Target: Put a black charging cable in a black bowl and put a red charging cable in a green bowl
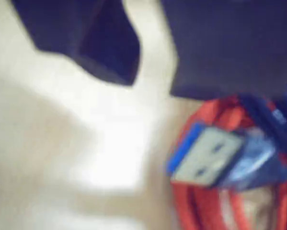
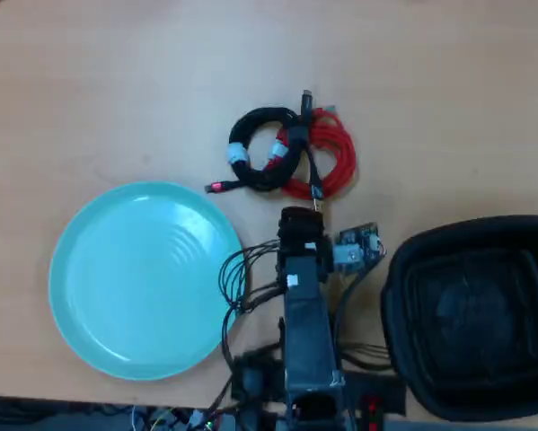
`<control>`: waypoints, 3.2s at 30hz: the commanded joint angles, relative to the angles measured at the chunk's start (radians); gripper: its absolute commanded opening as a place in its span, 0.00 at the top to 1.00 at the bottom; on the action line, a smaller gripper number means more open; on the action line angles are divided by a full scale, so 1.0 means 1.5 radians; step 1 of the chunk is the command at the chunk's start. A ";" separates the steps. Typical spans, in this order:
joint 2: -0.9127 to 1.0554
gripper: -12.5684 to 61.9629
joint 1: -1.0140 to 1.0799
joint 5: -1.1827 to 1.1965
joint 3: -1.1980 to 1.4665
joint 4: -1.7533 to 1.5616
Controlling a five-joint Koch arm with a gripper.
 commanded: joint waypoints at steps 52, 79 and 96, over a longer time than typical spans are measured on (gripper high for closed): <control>-0.552 0.45 -0.250 0.323 -0.688 0.421; -0.605 0.46 -0.198 0.252 -0.699 0.377; -0.690 0.47 -0.201 0.318 -0.704 0.359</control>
